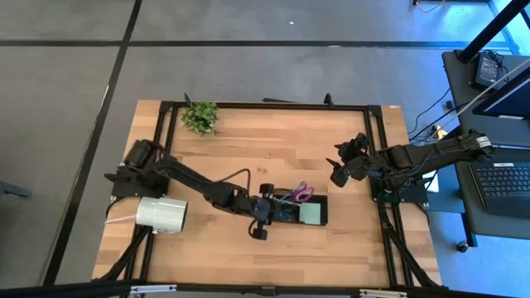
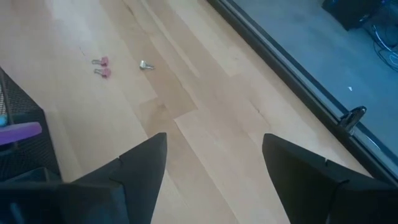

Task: Pick and place office supplies into organizer
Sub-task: Put the blue binder clip into the desk organizer, then put the bottom left pink binder clip into the desk organizer

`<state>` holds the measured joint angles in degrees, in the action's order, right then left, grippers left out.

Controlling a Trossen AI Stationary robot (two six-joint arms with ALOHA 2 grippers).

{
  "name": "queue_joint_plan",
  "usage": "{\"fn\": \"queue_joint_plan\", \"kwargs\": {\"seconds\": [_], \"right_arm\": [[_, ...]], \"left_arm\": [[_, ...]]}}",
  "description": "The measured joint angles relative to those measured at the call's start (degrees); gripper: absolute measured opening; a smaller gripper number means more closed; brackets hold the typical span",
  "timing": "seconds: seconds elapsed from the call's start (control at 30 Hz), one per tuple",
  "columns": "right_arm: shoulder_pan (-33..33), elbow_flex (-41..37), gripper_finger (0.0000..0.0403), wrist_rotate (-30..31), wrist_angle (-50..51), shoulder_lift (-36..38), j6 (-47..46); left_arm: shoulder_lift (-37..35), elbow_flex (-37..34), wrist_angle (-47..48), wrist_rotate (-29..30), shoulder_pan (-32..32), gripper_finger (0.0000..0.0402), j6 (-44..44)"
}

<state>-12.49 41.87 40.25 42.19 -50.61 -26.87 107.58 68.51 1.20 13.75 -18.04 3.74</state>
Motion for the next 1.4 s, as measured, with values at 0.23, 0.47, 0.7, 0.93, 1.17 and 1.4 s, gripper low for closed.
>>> {"fn": "queue_joint_plan", "kwargs": {"seconds": [0.23, 0.47, 0.7, 0.93, 1.17, 1.4], "right_arm": [[0.0, 0.0, 0.0268, 0.0, 0.04, 0.0, 0.04], [0.0, 0.0, 0.0268, 0.0, 0.07, 0.0, 0.08], [0.0, 0.0, 0.0268, 0.0, 0.09, 0.0, 0.12], [0.0, 0.0, 0.0268, 0.0, 0.09, 0.0, 0.26], [0.0, 0.0, 0.0268, 0.0, 0.15, 0.0, 0.37], [-0.02, 0.0, 0.0268, 0.0, 0.57, 0.0, 0.35]], "left_arm": [[4.75, 0.0, -1.4, 3.43, -0.03, 0.0066, 1.04], [5.84, 0.0, -1.34, 4.73, -0.04, 0.0066, 1.3], [5.84, 0.0, -1.32, 4.7, 0.51, 0.0084, 1.52], [5.84, 0.0, -1.28, 4.69, 0.63, 0.0113, 1.58], [3.75, 0.0, -1.08, 2.84, 0.12, 0.0119, 1.54], [-2.28, 0.0, 8.03, 1.78, -1.72, 0.012, 3.1]]}}
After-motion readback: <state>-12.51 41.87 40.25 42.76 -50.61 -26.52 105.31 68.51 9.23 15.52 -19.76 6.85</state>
